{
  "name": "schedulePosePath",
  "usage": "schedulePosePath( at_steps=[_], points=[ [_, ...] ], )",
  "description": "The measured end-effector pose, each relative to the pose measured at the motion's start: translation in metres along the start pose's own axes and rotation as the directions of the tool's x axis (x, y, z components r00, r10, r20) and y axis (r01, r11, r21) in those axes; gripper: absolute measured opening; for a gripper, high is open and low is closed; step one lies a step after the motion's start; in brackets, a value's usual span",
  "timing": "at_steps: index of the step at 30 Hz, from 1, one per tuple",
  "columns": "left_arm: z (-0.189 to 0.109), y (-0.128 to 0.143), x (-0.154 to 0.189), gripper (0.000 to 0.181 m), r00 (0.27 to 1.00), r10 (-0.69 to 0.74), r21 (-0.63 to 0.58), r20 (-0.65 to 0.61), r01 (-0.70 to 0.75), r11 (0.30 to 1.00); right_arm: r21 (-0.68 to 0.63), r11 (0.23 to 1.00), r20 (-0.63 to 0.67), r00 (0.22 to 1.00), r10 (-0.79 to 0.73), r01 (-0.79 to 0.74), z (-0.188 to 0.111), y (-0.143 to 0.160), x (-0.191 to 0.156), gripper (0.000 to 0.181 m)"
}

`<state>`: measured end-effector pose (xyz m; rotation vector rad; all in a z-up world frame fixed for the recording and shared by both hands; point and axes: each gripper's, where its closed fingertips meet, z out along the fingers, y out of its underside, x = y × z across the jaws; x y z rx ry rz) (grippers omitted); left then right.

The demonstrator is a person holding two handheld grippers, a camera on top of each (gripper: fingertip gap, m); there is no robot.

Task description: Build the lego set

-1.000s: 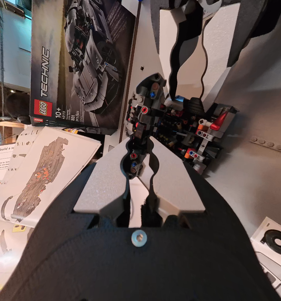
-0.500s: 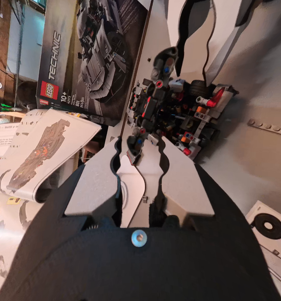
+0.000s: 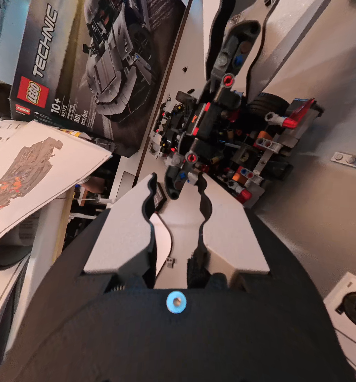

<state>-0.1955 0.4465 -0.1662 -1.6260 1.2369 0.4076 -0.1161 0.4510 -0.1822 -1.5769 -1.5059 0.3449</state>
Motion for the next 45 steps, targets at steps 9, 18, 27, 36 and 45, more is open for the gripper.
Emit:
schedulePosePath(
  at_steps=[9,18,27,36,45],
  points=[
    [0.012,-0.01,0.0,0.023,0.994,-0.059,0.079,-0.093,0.067,0.995,0.015,1.0,0.036,0.999,0.025,-0.026,0.002,-0.011,0.003,0.027],
    [0.018,-0.013,-0.006,0.022,0.985,-0.09,0.077,-0.15,0.103,0.992,0.037,0.992,0.077,0.99,0.116,-0.119,0.002,-0.012,0.012,0.026],
    [0.021,-0.018,-0.012,0.022,0.971,-0.035,0.055,-0.237,0.049,0.997,0.043,0.974,0.152,0.965,0.213,-0.222,0.002,-0.011,0.017,0.025],
    [0.026,-0.017,-0.013,0.021,0.941,-0.074,0.061,-0.329,0.1,0.993,0.01,0.955,0.21,0.934,0.288,-0.296,0.004,-0.012,0.022,0.026],
    [0.028,-0.014,-0.009,0.02,0.959,-0.051,0.093,-0.281,0.08,0.992,0.002,0.973,0.135,0.965,0.227,-0.229,0.004,-0.005,0.022,0.03]
  ],
)
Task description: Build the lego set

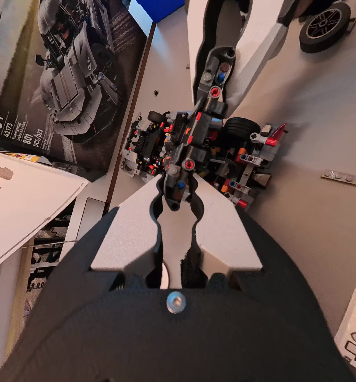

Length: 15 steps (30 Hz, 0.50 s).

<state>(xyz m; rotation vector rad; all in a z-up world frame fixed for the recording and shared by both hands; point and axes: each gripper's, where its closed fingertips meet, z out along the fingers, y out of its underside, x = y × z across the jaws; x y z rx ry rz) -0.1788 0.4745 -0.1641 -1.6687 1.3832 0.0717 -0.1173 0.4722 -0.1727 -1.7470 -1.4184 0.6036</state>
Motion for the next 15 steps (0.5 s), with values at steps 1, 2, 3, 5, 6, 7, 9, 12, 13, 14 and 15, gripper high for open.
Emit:
schedulePosePath(
  at_steps=[1,2,3,5,6,7,9,12,13,14,15],
  points=[
    [0.0,0.0,0.0,0.02,1.0,0.003,0.002,0.004,-0.003,1.0,0.004,1.0,-0.005,1.0,-0.005,0.005,0.0,0.0,0.0,0.029],
    [-0.001,0.0,-0.001,0.021,1.0,0.002,0.0,0.011,-0.002,1.0,0.008,1.0,-0.003,1.0,-0.005,0.005,0.0,0.0,0.0,0.027],
    [-0.001,0.002,-0.001,0.021,1.0,-0.004,-0.005,0.013,0.004,1.0,0.012,1.0,0.0,1.0,-0.001,0.001,0.0,0.0,-0.001,0.027],
    [-0.002,0.006,-0.001,0.024,1.0,-0.004,-0.023,0.015,0.004,1.0,0.023,1.0,0.007,1.0,0.009,-0.009,0.001,0.0,-0.001,0.026],
    [-0.002,0.009,0.0,0.025,1.0,-0.007,-0.032,0.014,0.008,0.999,0.025,1.0,0.014,1.0,0.016,-0.017,0.001,0.001,-0.001,0.027],
    [-0.002,0.011,0.0,0.026,1.0,-0.02,-0.037,0.008,0.02,0.999,0.028,0.999,0.022,0.999,0.024,-0.025,0.0,0.001,-0.001,0.027],
    [-0.003,0.013,0.0,0.024,0.999,-0.053,-0.038,-0.002,0.053,0.998,0.03,0.999,0.042,0.998,0.037,-0.039,0.0,0.001,-0.003,0.028],
    [-0.001,0.01,0.001,0.018,0.995,-0.093,-0.015,-0.026,0.093,0.996,0.036,0.997,0.072,0.996,0.061,-0.063,0.0,0.0,-0.005,0.028],
    [-0.001,0.01,0.002,0.018,0.993,-0.108,-0.007,-0.037,0.108,0.994,0.039,0.997,0.082,0.994,0.07,-0.073,-0.001,0.0,-0.005,0.028],
    [0.0,0.01,0.002,0.018,0.991,-0.125,-0.001,-0.048,0.126,0.992,0.04,0.996,0.092,0.992,0.081,-0.085,-0.001,-0.001,-0.005,0.028],
    [-0.001,0.009,0.002,0.018,0.989,-0.14,0.005,-0.056,0.14,0.99,0.041,0.995,0.101,0.991,0.092,-0.096,-0.001,-0.001,-0.006,0.028]
  ],
)
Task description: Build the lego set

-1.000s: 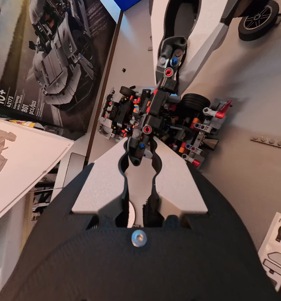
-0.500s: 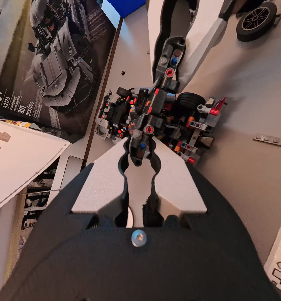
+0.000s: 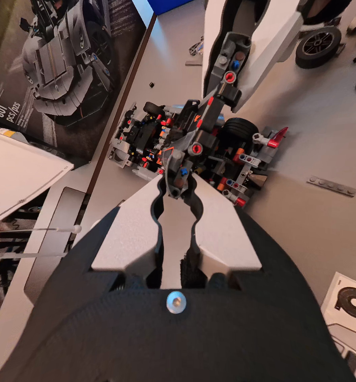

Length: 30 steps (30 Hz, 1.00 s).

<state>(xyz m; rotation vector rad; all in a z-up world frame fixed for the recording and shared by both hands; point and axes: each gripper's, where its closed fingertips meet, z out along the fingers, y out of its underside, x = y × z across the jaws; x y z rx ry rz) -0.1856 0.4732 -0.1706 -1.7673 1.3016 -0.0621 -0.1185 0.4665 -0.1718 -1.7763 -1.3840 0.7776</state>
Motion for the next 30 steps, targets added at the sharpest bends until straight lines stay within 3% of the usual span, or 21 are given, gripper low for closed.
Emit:
schedulePosePath(
  at_steps=[15,30],
  points=[
    [-0.0025,-0.0058,-0.003,0.018,0.979,-0.175,0.025,-0.104,0.178,0.984,0.02,0.971,0.144,0.962,0.233,-0.238,-0.0022,-0.0076,-0.0006,0.03],
    [0.0009,-0.0021,-0.0013,0.022,0.971,-0.202,0.023,-0.125,0.206,0.978,0.027,0.973,0.13,0.966,0.222,-0.227,-0.0005,-0.006,0.0006,0.036]
  ],
)
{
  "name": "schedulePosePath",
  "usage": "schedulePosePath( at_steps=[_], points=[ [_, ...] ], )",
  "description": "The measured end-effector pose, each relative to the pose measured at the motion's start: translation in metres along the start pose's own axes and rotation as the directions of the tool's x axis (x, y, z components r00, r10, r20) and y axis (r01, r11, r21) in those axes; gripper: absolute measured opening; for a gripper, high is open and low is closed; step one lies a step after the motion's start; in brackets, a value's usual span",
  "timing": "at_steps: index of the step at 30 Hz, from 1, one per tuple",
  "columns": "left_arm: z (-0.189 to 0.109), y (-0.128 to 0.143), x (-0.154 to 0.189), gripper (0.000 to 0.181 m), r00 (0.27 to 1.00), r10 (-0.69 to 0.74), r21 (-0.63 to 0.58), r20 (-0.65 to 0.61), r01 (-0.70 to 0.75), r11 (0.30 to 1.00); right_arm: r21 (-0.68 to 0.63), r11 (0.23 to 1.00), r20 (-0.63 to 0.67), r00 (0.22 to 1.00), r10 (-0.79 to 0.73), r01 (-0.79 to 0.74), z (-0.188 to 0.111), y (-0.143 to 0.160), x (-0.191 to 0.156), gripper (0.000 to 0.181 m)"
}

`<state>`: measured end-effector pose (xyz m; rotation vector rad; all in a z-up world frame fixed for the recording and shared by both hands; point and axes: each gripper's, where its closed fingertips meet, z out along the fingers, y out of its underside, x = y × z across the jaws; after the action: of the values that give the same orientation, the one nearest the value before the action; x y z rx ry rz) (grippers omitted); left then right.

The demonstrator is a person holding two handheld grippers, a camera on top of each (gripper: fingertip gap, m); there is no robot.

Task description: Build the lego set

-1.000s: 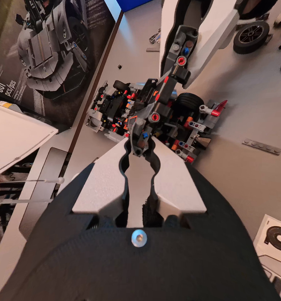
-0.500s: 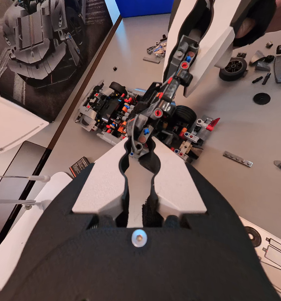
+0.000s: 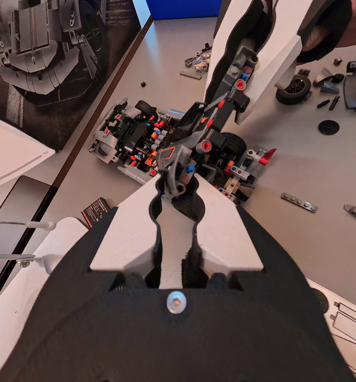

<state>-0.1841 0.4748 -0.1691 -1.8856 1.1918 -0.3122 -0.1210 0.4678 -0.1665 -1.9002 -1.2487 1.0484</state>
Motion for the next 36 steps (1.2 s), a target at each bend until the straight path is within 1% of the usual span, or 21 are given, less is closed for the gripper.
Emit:
schedulePosePath(
  at_steps=[4,8,11,13,15,17,19,21,25,27,30,33,36],
  points=[
    [0.004,0.01,0.0,0.031,0.999,0.031,-0.047,0.023,-0.03,0.998,-0.014,1.0,-0.019,1.0,-0.021,0.02,-0.002,0.004,0.0,0.039],
    [0.001,0.01,-0.001,0.035,0.999,0.022,-0.041,0.023,-0.021,0.999,-0.024,0.999,-0.05,0.998,-0.043,0.042,-0.009,0.005,0.0,0.044],
    [0.0,0.011,-0.002,0.034,0.999,0.025,-0.034,0.03,-0.024,0.999,-0.033,0.997,-0.083,0.994,-0.072,0.069,-0.02,0.006,0.0,0.043],
    [0.002,0.01,0.0,0.031,0.999,0.034,-0.023,0.024,-0.033,0.999,-0.064,0.993,-0.116,0.988,-0.105,0.098,-0.025,0.01,0.003,0.042],
    [0.004,0.012,0.0,0.031,0.999,0.042,-0.04,0.028,-0.041,0.998,-0.1,0.988,-0.129,0.983,-0.131,0.119,-0.03,0.015,0.003,0.042],
    [0.005,0.01,0.002,0.029,0.998,0.057,-0.031,0.029,-0.056,0.998,-0.167,0.972,-0.111,0.977,-0.185,0.165,-0.035,0.025,-0.003,0.04],
    [0.006,0.009,0.002,0.028,0.998,0.05,-0.023,0.024,-0.05,0.998,-0.254,0.933,-0.069,0.957,-0.28,0.255,-0.041,0.038,-0.014,0.036],
    [0.007,0.008,0.002,0.024,0.999,0.035,-0.011,0.021,-0.034,0.999,-0.303,0.876,-0.036,0.914,-0.405,0.376,-0.04,0.047,-0.027,0.038],
    [0.007,0.006,0.0,0.024,0.999,-0.034,0.024,-0.01,0.034,0.999,-0.328,0.749,-0.087,0.771,-0.631,0.576,-0.021,0.042,-0.044,0.035],
    [0.007,0.005,0.0,0.024,0.998,-0.057,0.034,-0.022,0.057,0.998,-0.357,0.684,-0.146,0.686,-0.713,0.636,-0.011,0.034,-0.045,0.033],
    [0.007,0.003,-0.001,0.023,0.998,-0.062,0.041,-0.01,0.062,0.997,-0.424,0.604,-0.196,0.582,-0.789,0.675,0.004,0.027,-0.043,0.03],
    [0.008,0.003,-0.002,0.023,0.998,-0.064,0.031,-0.003,0.064,0.997,-0.48,0.565,-0.194,0.547,-0.815,0.671,0.021,0.03,-0.038,0.029],
    [0.009,0.003,-0.003,0.024,0.997,-0.074,0.034,-0.006,0.074,0.997,-0.509,0.583,-0.245,0.542,-0.804,0.634,0.029,0.024,-0.028,0.027]
  ],
)
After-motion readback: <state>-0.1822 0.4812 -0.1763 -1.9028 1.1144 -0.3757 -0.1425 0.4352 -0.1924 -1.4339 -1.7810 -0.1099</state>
